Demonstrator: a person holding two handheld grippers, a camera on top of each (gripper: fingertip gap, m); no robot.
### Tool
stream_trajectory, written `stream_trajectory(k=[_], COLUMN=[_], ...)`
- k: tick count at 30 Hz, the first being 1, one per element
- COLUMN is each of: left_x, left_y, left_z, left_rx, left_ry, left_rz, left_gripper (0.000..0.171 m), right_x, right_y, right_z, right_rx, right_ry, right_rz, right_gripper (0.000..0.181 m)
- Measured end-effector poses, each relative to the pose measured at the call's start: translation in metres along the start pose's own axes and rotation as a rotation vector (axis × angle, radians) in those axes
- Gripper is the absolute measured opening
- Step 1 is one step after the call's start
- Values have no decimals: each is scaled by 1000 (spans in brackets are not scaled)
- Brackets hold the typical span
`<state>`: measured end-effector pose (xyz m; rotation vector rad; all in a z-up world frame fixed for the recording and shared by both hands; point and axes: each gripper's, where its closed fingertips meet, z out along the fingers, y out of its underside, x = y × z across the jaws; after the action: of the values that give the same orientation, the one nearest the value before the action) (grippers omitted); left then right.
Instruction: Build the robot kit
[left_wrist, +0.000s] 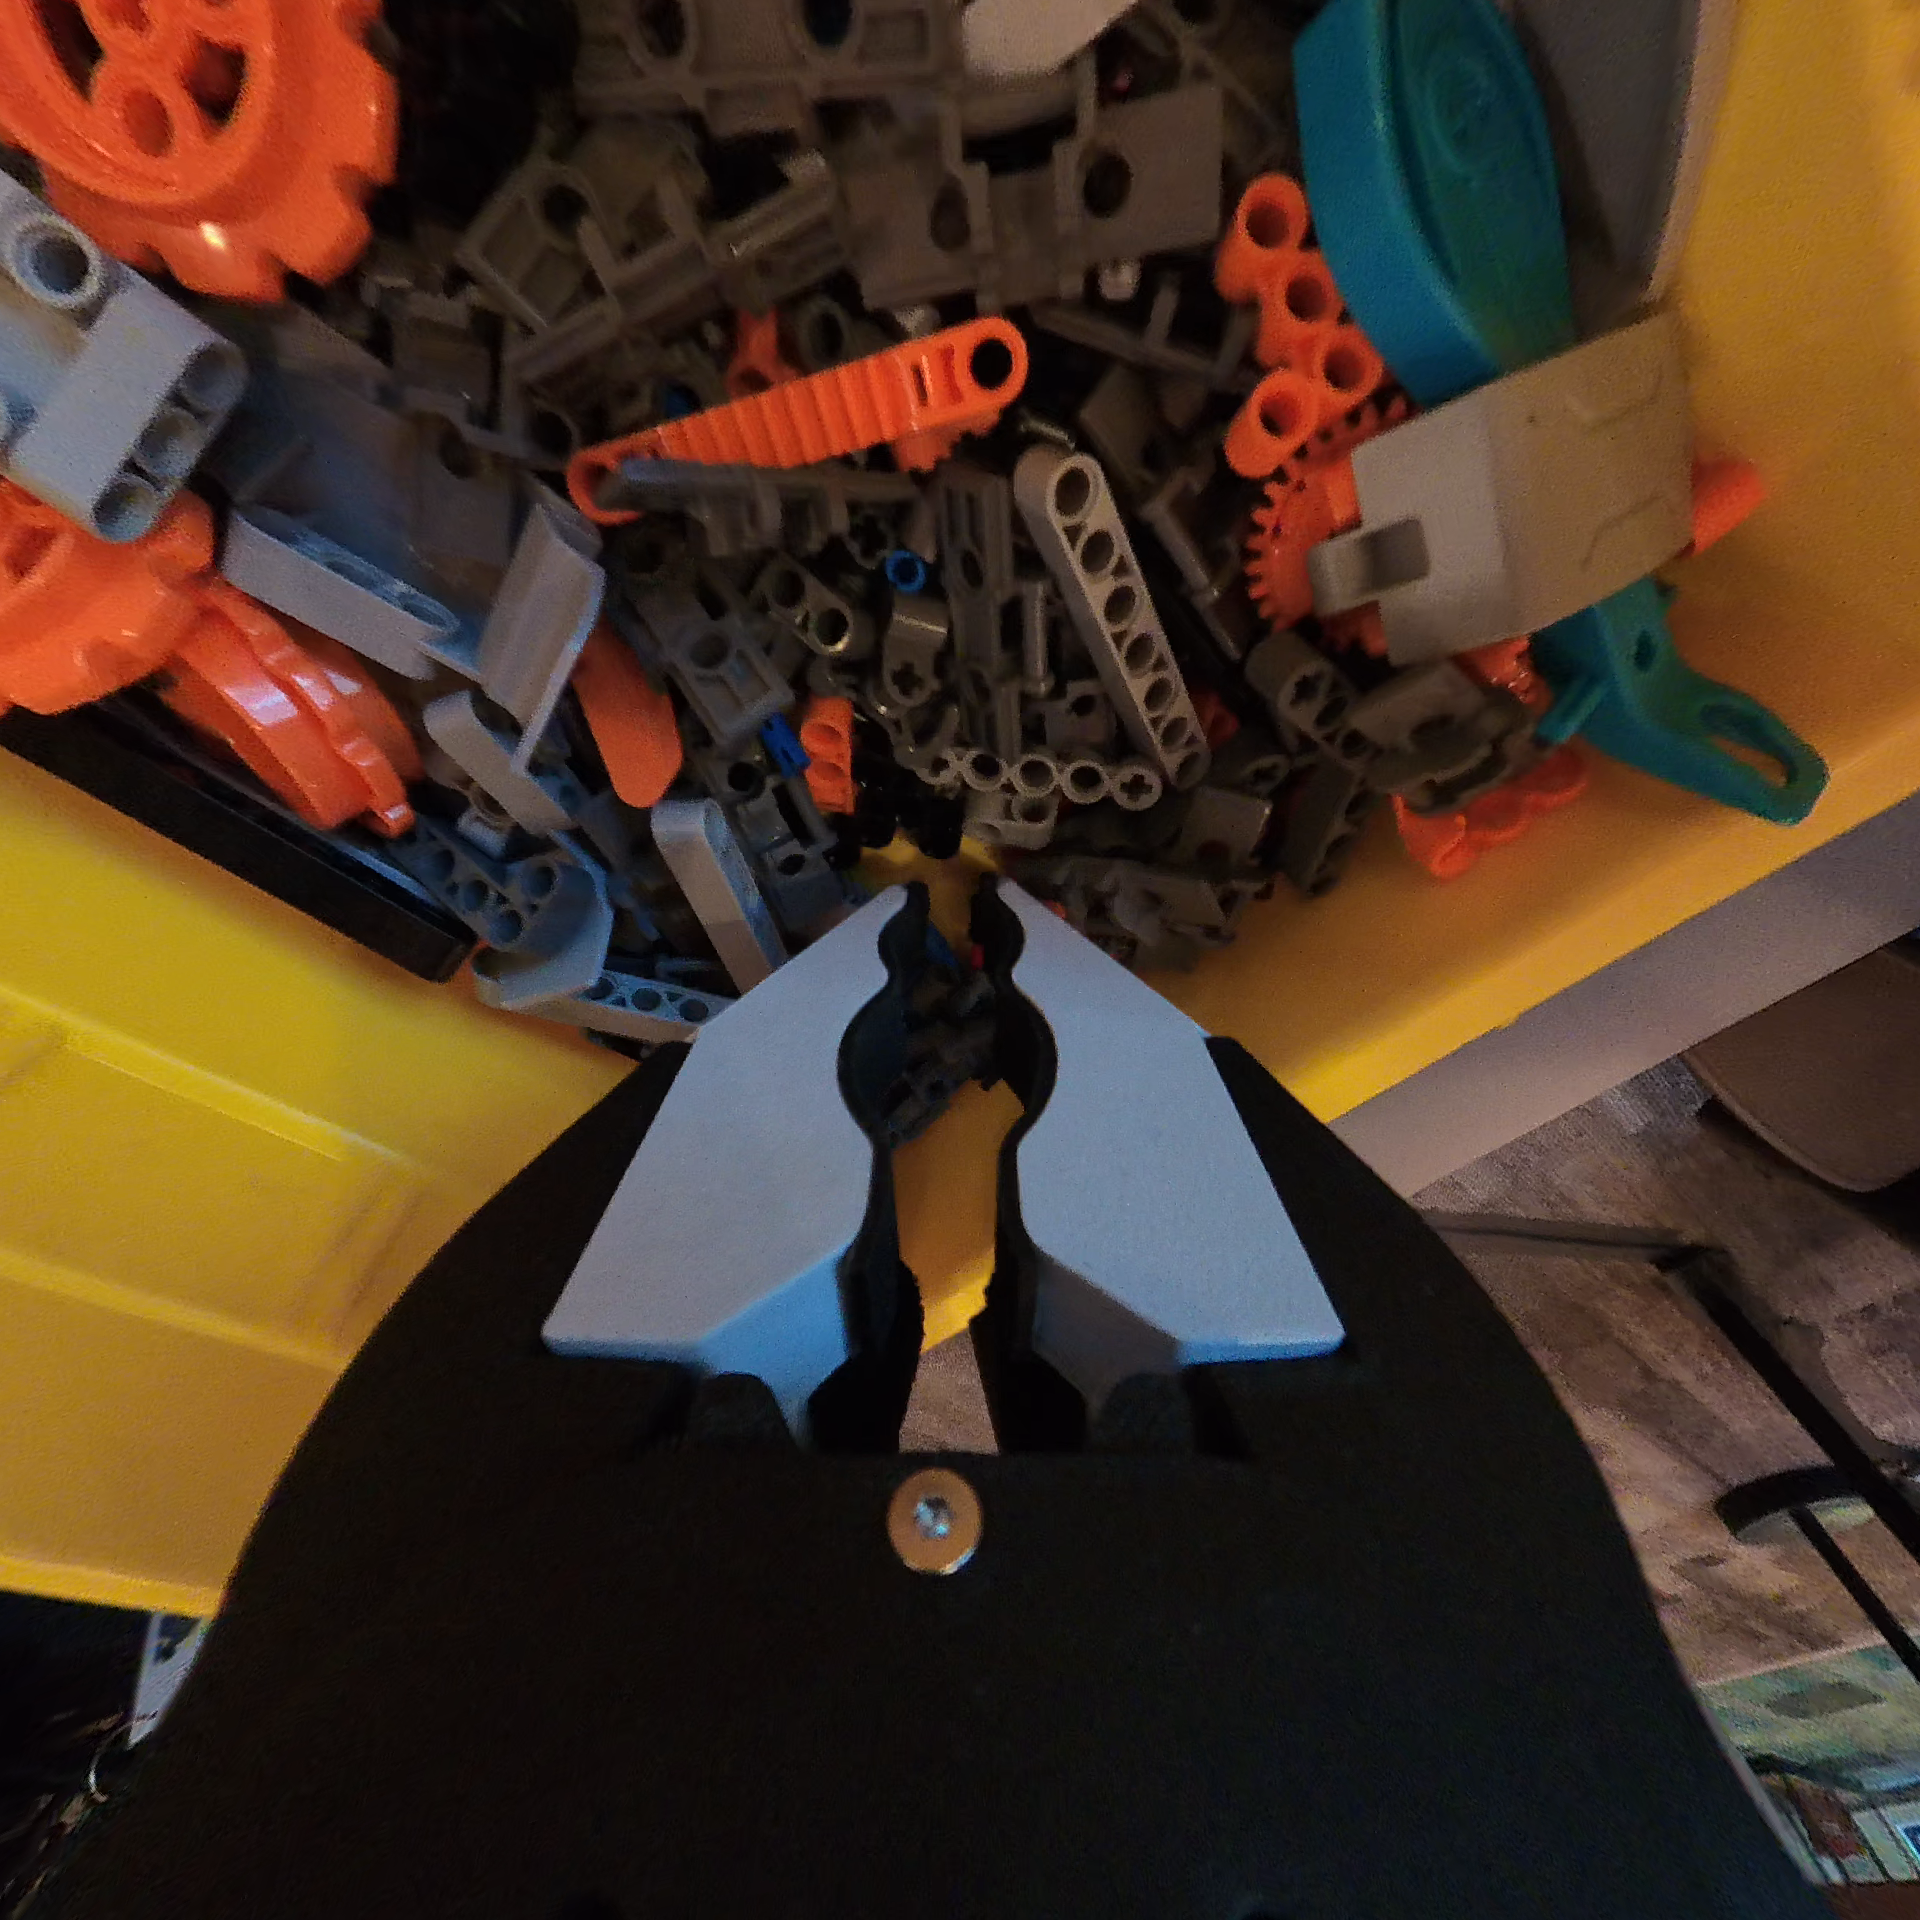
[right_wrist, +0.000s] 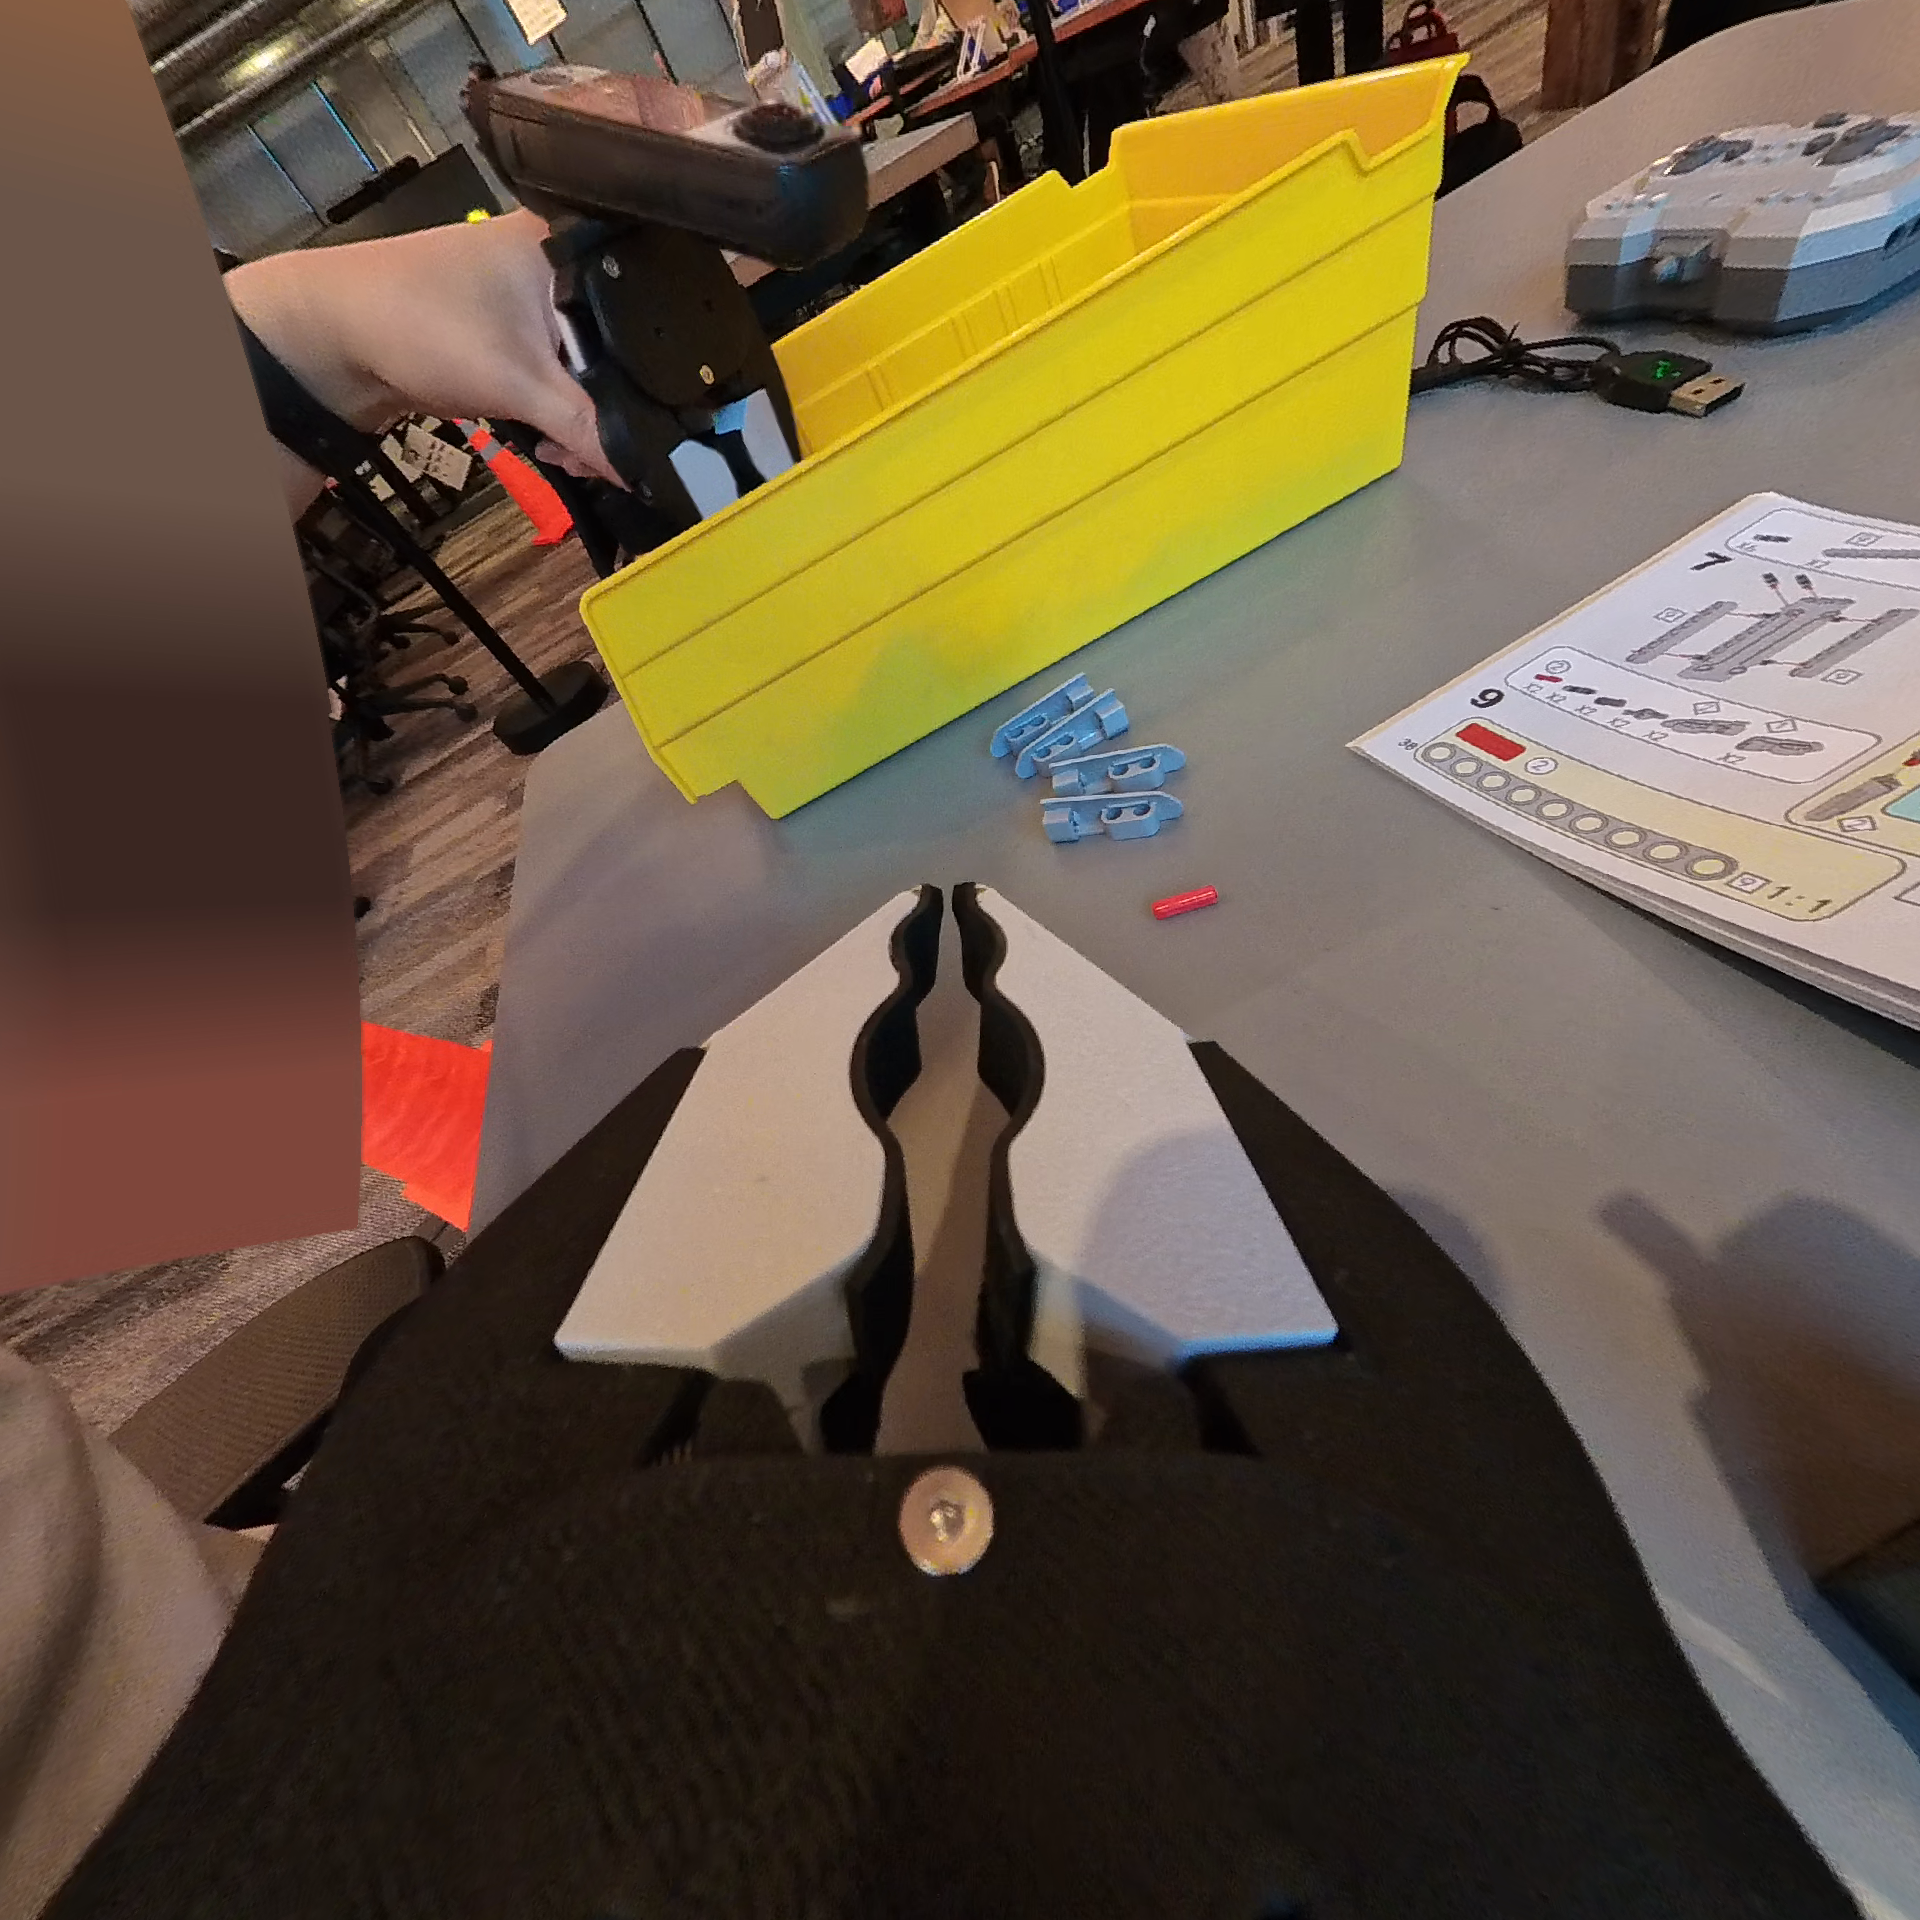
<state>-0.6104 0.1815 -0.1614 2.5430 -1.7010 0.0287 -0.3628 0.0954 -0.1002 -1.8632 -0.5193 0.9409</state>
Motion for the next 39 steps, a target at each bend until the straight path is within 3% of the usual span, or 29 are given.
stream_trajectory(k=[14, 20, 30, 39], left_x=[-3, 4, -2, 0], left_y=[4, -2, 17, 11], left_z=[-11, -5, -3, -6], left_rx=[65, 34, -69, -57], left_ry=[-6, 4, -29, -47], left_rz=[-49, 8, -22, -12], left_gripper=[8, 8, 10, 9], right_x=[-4, -4, -6, -7], right_y=[5, 7, 8, 9], right_z=[3, 5, 5, 5], right_rx=[-24, -33, -41, -44], right_ry=[-23, -26, -41, -45], right_rz=[8, 10, 17, 18], right_gripper=[2, 2, 2, 2])
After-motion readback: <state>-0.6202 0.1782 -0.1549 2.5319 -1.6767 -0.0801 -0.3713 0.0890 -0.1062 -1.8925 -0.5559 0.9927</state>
